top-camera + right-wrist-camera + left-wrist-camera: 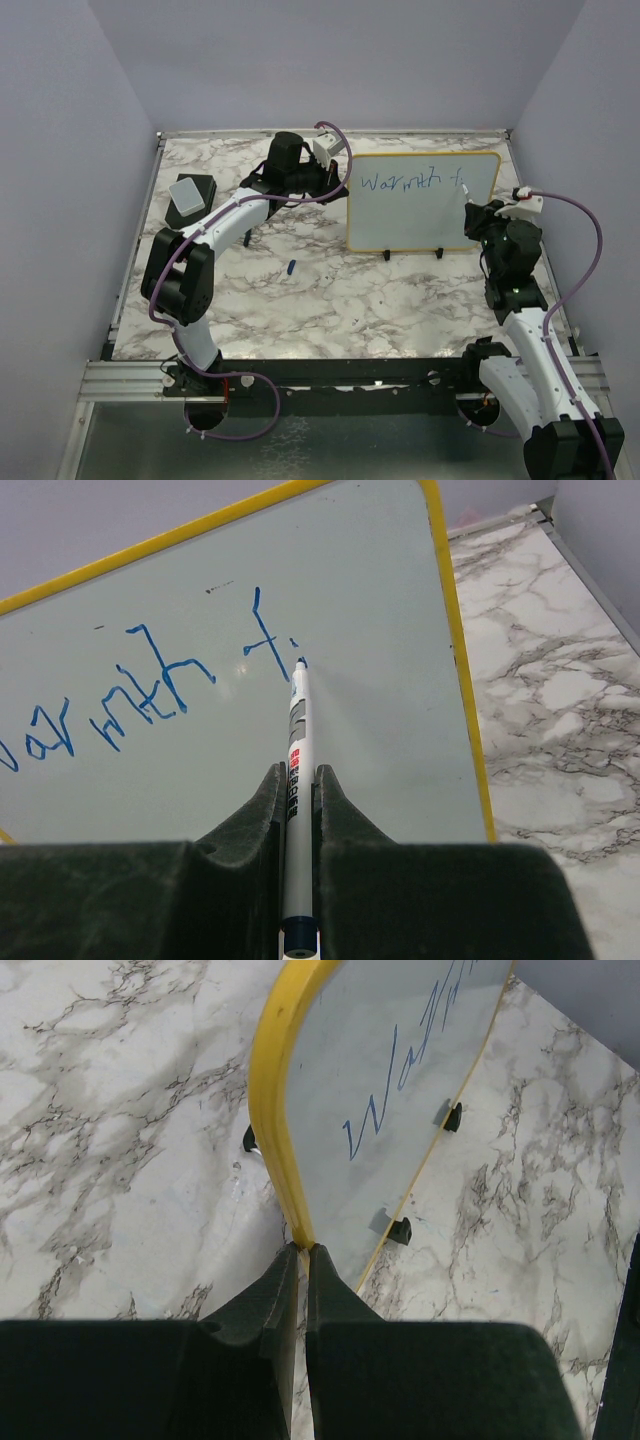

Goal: Write a sentence on the whiteboard

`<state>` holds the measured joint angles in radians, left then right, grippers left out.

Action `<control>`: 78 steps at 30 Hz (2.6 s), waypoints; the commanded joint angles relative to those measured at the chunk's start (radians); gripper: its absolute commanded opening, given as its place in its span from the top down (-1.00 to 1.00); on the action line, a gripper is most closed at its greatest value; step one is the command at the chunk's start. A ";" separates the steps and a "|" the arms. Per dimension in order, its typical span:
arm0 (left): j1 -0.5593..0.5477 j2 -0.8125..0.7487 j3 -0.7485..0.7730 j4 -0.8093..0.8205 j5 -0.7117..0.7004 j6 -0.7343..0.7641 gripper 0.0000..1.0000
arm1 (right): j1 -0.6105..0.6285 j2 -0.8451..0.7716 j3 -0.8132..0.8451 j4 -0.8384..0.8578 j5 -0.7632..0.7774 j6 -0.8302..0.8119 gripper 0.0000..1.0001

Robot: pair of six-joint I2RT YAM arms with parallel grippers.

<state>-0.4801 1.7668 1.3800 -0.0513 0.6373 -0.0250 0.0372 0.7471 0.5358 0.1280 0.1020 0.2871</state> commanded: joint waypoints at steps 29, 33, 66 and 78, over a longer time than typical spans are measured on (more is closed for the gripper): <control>-0.008 -0.018 0.008 -0.063 -0.001 0.020 1.00 | -0.007 0.042 0.014 0.068 -0.010 -0.028 0.98; -0.008 -0.018 0.008 -0.064 -0.001 0.020 1.00 | -0.008 0.053 0.010 0.063 -0.005 -0.024 0.98; -0.007 -0.032 0.008 -0.063 -0.001 0.020 1.00 | -0.007 0.018 -0.008 -0.026 0.016 0.000 0.98; -0.008 -0.024 0.008 -0.063 -0.001 0.020 1.00 | -0.008 -0.014 0.030 0.030 -0.016 -0.018 0.98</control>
<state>-0.4847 1.7576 1.3800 -0.0696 0.6373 -0.0246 0.0372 0.7021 0.5358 0.1322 0.0956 0.2790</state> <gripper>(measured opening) 0.067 0.100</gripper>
